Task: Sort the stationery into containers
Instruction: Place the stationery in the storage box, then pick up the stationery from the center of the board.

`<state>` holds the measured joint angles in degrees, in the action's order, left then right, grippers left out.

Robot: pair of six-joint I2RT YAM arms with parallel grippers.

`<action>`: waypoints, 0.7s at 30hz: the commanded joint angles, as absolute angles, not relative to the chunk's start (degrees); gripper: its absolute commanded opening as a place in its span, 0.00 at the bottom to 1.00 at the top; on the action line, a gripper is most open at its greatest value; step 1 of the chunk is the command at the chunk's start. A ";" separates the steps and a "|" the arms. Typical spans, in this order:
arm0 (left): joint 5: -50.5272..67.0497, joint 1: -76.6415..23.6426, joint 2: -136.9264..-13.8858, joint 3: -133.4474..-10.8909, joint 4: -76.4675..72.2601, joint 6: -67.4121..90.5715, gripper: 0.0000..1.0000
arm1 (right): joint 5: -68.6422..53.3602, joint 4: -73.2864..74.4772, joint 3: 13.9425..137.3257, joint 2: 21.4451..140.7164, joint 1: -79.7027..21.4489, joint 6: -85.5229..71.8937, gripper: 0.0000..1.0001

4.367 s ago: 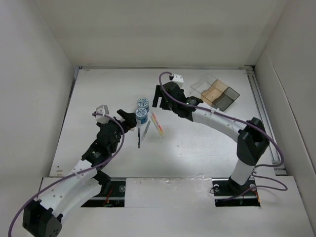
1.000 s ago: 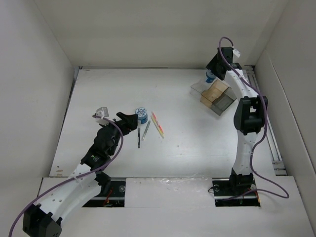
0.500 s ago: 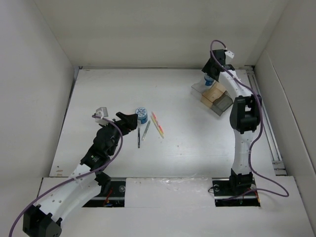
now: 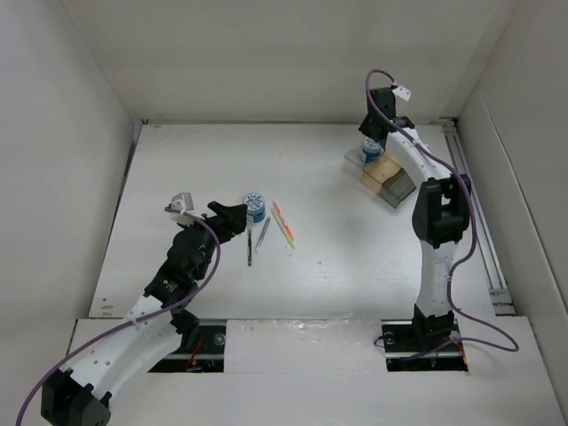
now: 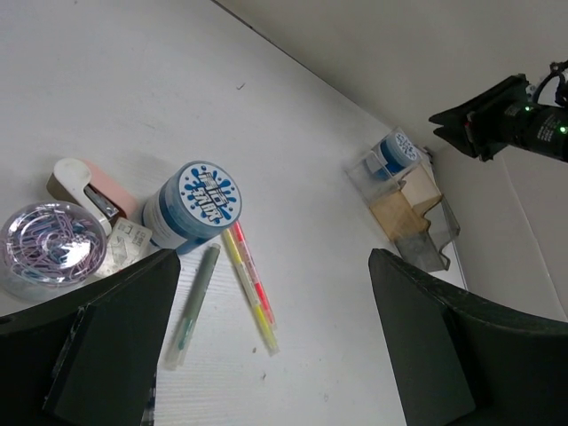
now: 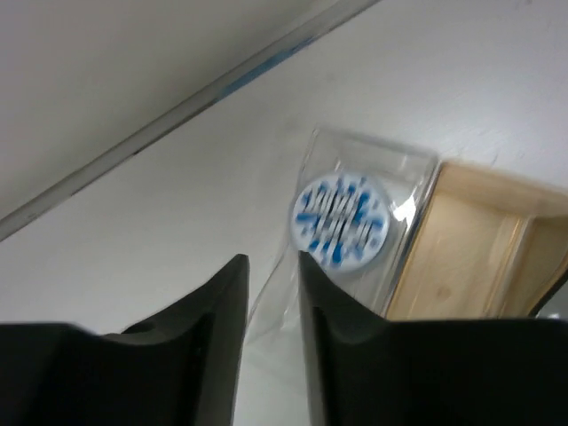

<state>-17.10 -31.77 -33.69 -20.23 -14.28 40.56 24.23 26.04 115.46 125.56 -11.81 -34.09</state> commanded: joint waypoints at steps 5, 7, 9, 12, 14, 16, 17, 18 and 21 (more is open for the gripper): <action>-24.25 -31.64 -29.45 -19.95 -13.10 40.52 0.83 | 14.95 15.65 99.15 110.83 -26.88 -32.88 0.08; -26.27 -31.64 -27.87 -19.95 -11.52 41.74 0.83 | 11.87 15.64 97.74 110.83 -32.31 -32.00 0.20; -27.76 -31.64 -26.99 -19.95 -10.30 42.27 0.83 | 11.87 15.64 97.21 111.44 -35.93 -30.43 0.55; -29.44 -31.64 -25.05 -19.95 -8.53 43.85 0.83 | 10.36 15.64 96.68 112.15 -42.00 -27.69 0.89; -31.03 -31.64 -22.68 -19.95 -7.13 44.55 0.83 | 12.91 16.78 96.68 112.76 -45.16 -27.16 0.98; -31.64 -31.64 -21.10 -18.73 -7.12 44.56 0.83 | 12.92 17.83 97.90 114.95 -46.31 -27.16 1.00; -31.64 -31.64 -19.96 -18.72 -7.12 44.56 0.83 | 14.05 18.54 98.78 115.83 -47.36 -27.16 1.00; -31.64 -31.64 -19.95 -18.72 -7.12 45.08 0.83 | 14.76 20.02 100.62 117.75 -47.37 -27.16 1.00; -33.05 -31.64 -19.42 -18.72 -5.80 45.88 0.81 | 15.82 22.23 104.31 120.58 -49.56 -26.63 1.00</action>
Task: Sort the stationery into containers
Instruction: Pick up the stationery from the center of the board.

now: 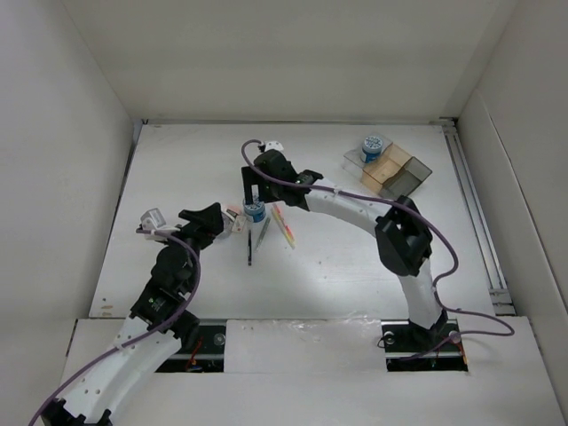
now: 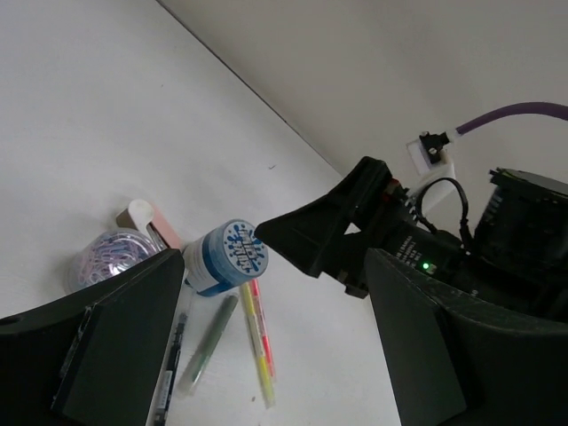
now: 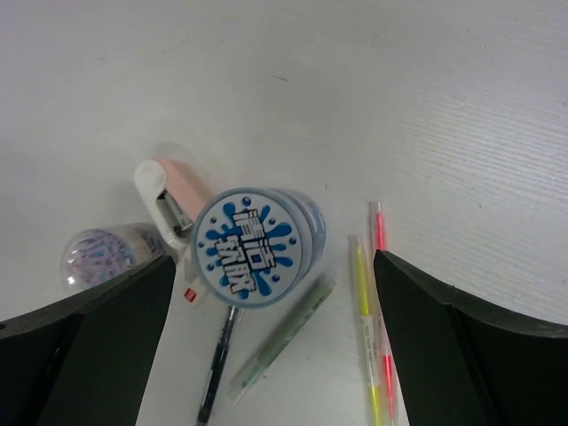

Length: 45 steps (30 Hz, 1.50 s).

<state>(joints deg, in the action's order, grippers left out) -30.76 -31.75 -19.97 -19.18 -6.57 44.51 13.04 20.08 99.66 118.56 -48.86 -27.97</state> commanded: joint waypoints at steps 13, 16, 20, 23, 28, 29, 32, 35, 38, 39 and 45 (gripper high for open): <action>-33.05 -31.64 -14.50 -17.14 -6.42 45.88 0.80 | 17.14 23.29 109.86 128.14 -51.94 -26.63 0.98; -32.52 -31.64 -15.03 -17.14 -6.42 45.88 0.80 | 18.80 23.29 110.39 128.14 -52.56 -27.16 0.98; -32.52 -31.64 -15.03 -17.14 -6.42 45.88 0.80 | 18.11 21.36 108.98 126.65 -53.09 -27.16 0.98; -32.52 -31.64 -15.03 -17.14 -5.89 45.88 0.80 | 17.58 21.88 110.13 129.19 -53.09 -27.16 0.96; -32.52 -31.64 -15.03 -17.14 -5.89 45.88 0.80 | 18.28 21.01 110.05 129.90 -53.09 -28.92 0.78; -32.52 -31.64 -15.03 -17.14 -5.89 45.88 0.80 | 18.28 20.40 110.04 129.90 -53.09 -28.92 0.76; -32.52 -31.64 -15.03 -17.14 -5.89 45.88 0.80 | 18.90 20.39 110.04 129.29 -53.09 -28.92 0.71; -32.00 -31.64 -15.03 -17.14 -5.89 45.88 0.80 | 19.51 20.39 110.04 129.29 -53.09 -28.92 0.68; -31.99 -31.64 -15.03 -17.14 -5.89 45.88 0.80 | 20.74 20.39 110.04 128.50 -53.09 -29.53 0.58; -31.99 -31.64 -15.03 -17.14 -5.89 45.88 0.80 | 20.74 20.39 110.04 127.45 -53.09 -29.53 0.57; -30.85 -31.64 -15.56 -17.14 -7.55 44.74 0.80 | 22.42 14.33 104.60 116.91 -50.37 -31.11 0.56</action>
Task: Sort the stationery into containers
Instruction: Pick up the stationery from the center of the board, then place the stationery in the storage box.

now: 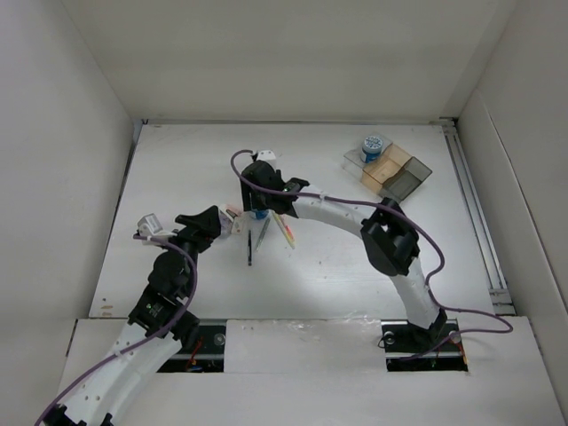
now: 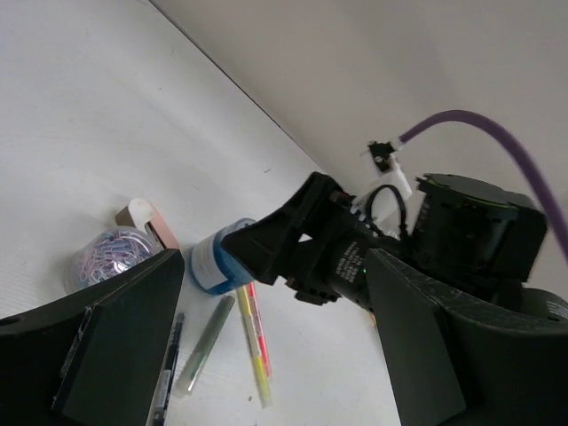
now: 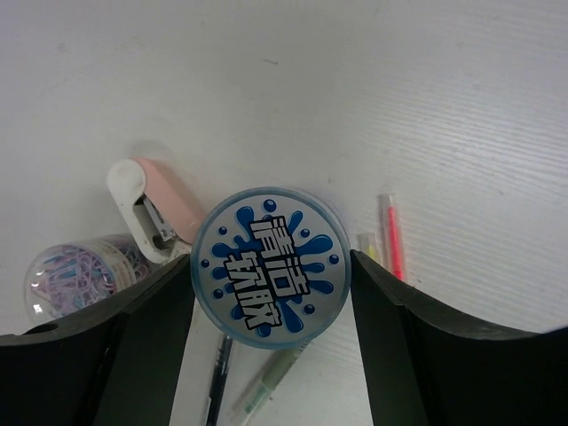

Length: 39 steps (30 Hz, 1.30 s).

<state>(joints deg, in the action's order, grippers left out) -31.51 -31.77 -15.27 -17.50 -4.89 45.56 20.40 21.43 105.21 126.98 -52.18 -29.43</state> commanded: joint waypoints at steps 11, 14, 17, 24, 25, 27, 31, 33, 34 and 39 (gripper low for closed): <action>-26.02 -31.64 -26.17 -19.51 -9.23 43.15 0.80 | 25.14 16.00 98.88 108.28 -26.65 -34.71 0.54; -24.79 -31.64 -28.65 -20.65 -9.23 43.15 0.80 | 23.56 17.05 99.93 108.81 -20.23 -34.72 0.54; -24.26 -31.64 -30.50 -20.65 -9.76 42.63 0.80 | 19.79 18.37 103.09 111.70 -15.57 -34.72 0.54; -23.20 -31.64 -31.64 -20.13 -12.30 42.63 0.80 | 14.33 19.69 106.44 116.10 -10.99 -33.05 0.53; -22.68 -31.64 -31.64 -20.13 -12.91 42.63 0.80 | 13.63 20.21 106.44 116.10 -10.99 -33.05 0.53; -22.68 -31.64 -31.64 -20.13 -12.92 42.63 0.80 | 12.83 20.21 105.57 116.63 -10.99 -33.05 0.53; -22.68 -31.64 -32.17 -20.13 -12.92 42.63 0.80 | 12.83 18.11 101.78 116.02 -11.51 -33.05 0.53; -22.68 -31.64 -32.17 -20.13 -12.92 42.63 0.80 | 12.83 18.11 100.55 115.49 -11.51 -33.57 0.53; -22.68 -31.64 -31.65 -20.13 -12.92 42.63 0.80 | 12.83 18.11 100.02 114.97 -11.51 -33.57 0.53; -22.15 -31.64 -31.11 -19.60 -12.92 42.63 0.80 | 14.85 18.11 98.00 114.35 -11.51 -34.10 0.52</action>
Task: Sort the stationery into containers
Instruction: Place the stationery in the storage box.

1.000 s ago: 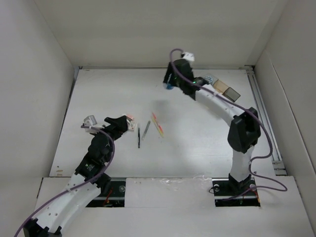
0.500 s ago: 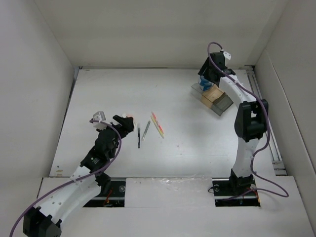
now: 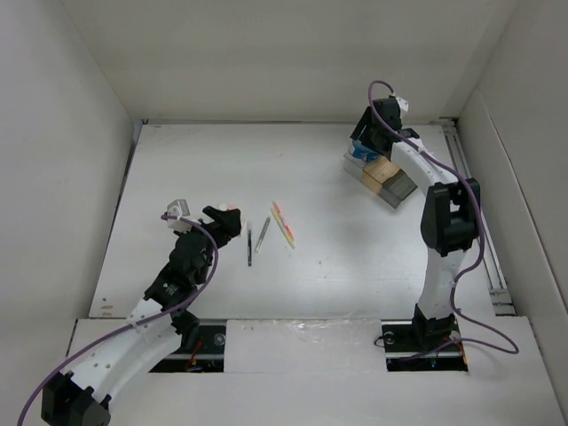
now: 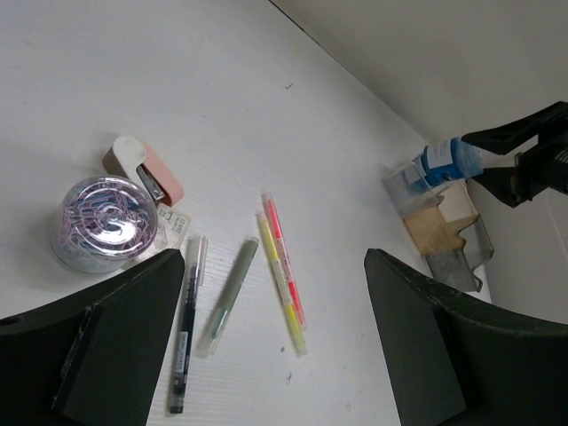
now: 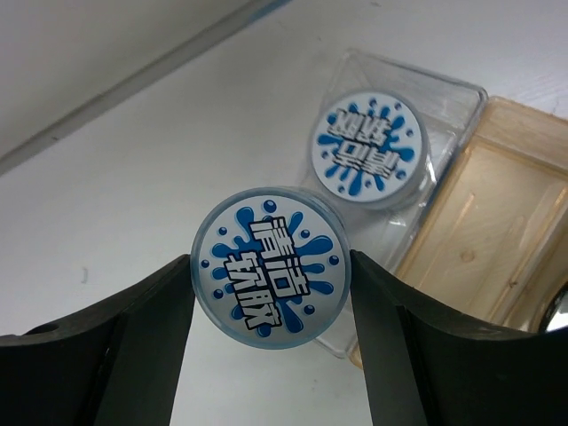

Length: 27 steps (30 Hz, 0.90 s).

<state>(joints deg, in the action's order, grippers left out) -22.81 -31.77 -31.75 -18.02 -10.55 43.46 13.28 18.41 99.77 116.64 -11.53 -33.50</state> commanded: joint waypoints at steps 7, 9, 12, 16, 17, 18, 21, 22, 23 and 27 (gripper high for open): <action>-21.62 -31.64 -31.11 -19.60 -13.45 42.63 0.79 | 16.87 19.16 96.77 112.06 -12.04 -34.10 0.52; -21.62 -31.64 -31.11 -19.60 -13.45 42.63 0.79 | 17.40 19.69 96.77 112.06 -12.04 -34.10 0.52; -21.62 -31.64 -30.59 -19.60 -13.45 42.63 0.79 | 17.40 20.38 96.77 112.06 -12.04 -33.57 0.52; -21.62 -31.64 -30.59 -19.60 -13.45 42.63 0.79 | 18.72 24.24 100.62 114.95 -12.57 -33.05 0.52; -21.62 -31.64 -30.59 -19.60 -13.45 42.63 0.79 | 19.59 24.78 101.16 115.48 -12.57 -32.52 0.53; -21.62 -31.64 -30.59 -19.60 -13.45 42.63 0.79 | 20.38 24.79 101.16 115.49 -12.57 -32.52 0.55; -22.23 -31.64 -31.20 -19.60 -12.92 42.63 0.79 | 20.39 25.66 101.95 116.81 -13.18 -32.52 0.63; -22.24 -31.64 -31.90 -20.12 -12.92 42.63 0.79 | 20.39 25.66 101.95 116.81 -13.18 -32.52 0.67; -22.24 -31.64 -31.90 -20.13 -12.31 42.63 0.79 | 20.39 25.66 102.48 116.81 -13.18 -32.52 0.71; -22.85 -31.64 -32.43 -20.13 -12.30 42.63 0.79 | 19.86 25.66 103.10 116.81 -13.71 -32.52 0.80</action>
<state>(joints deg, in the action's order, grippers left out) -22.28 -31.77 -32.36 -18.02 -10.87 43.33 18.55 26.17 99.57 116.77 -12.97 -33.04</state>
